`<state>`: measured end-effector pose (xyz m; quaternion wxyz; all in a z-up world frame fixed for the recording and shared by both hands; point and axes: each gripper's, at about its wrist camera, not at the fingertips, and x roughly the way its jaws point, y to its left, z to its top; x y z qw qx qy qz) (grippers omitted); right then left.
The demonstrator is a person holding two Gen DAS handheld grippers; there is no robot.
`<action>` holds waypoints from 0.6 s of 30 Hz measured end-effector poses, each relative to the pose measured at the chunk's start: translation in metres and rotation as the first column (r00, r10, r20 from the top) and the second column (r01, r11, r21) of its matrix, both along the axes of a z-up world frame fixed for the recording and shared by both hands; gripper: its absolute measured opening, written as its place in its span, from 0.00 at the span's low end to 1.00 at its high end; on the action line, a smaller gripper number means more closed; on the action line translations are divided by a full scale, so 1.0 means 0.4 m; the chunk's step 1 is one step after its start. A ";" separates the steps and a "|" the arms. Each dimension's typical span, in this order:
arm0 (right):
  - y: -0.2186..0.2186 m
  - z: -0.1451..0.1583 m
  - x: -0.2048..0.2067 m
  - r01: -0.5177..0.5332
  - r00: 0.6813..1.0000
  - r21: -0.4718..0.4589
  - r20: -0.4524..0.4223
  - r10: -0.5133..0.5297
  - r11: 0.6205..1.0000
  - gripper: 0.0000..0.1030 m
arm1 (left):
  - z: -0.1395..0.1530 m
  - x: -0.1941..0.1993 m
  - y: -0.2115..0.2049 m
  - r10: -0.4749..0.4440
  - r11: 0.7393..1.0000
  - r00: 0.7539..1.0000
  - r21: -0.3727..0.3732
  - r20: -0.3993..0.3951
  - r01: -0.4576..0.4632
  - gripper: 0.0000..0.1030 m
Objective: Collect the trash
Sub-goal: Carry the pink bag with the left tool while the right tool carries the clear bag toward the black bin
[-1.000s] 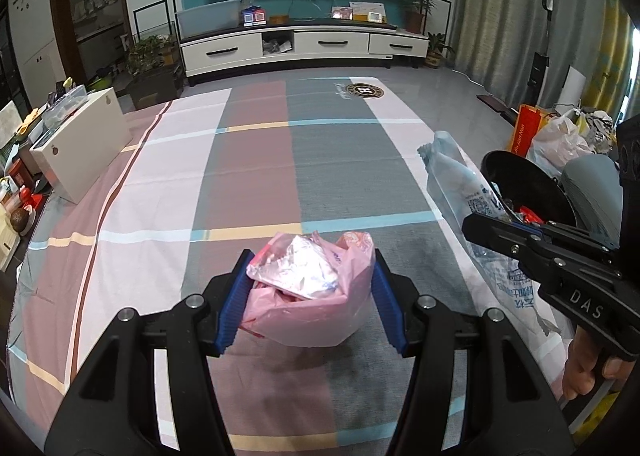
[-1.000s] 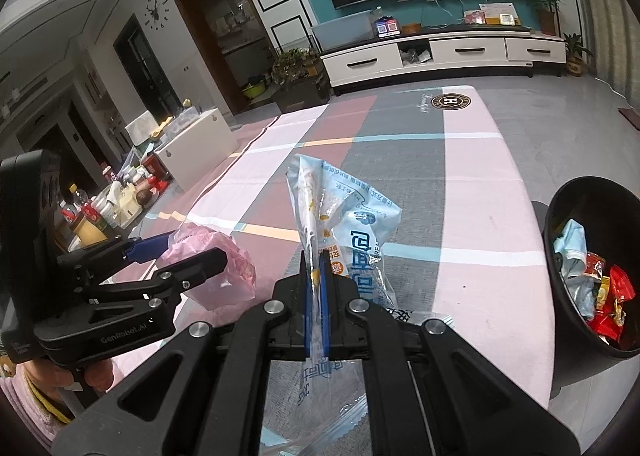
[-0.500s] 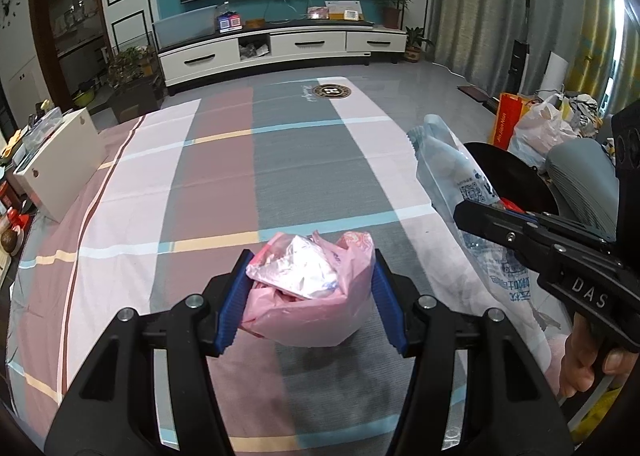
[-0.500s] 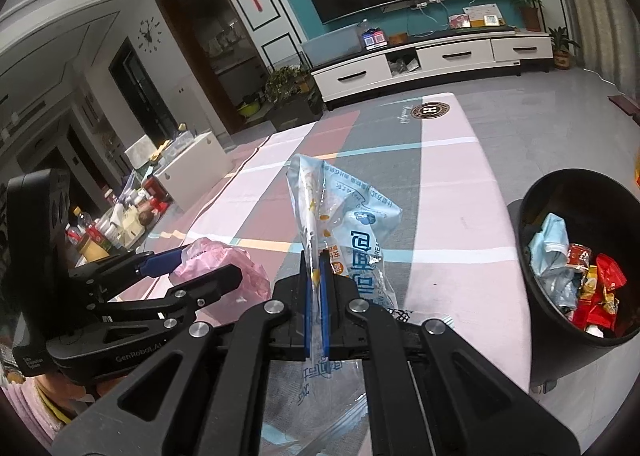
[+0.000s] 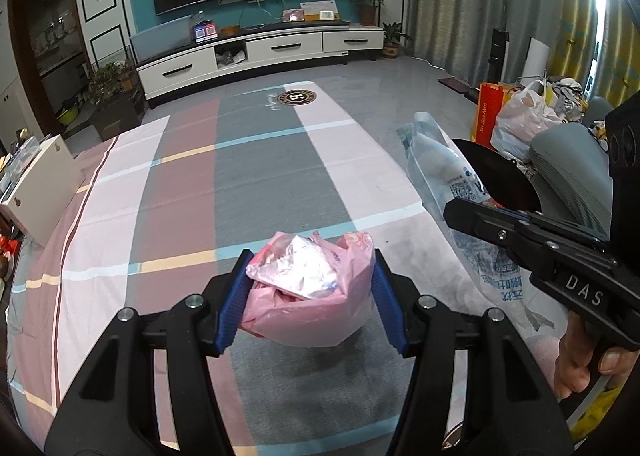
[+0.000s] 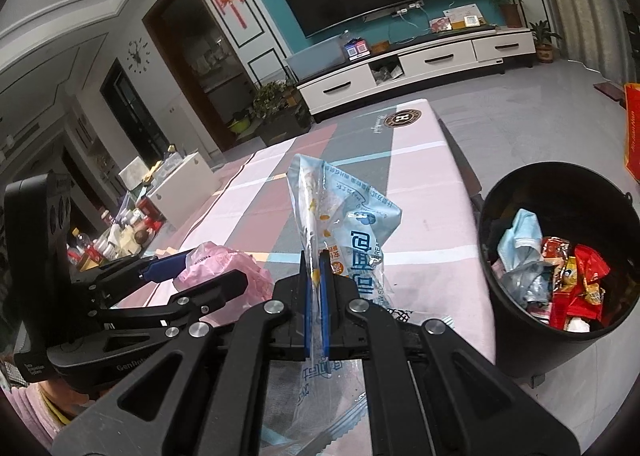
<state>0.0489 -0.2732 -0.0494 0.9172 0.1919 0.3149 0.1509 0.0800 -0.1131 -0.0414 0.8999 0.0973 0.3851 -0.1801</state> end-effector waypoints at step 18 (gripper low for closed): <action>-0.147 -0.007 -0.032 0.113 0.994 0.025 0.004 -0.113 0.993 0.05 | 0.005 0.002 -0.133 -0.092 0.996 0.996 0.014 0.004 0.092 0.57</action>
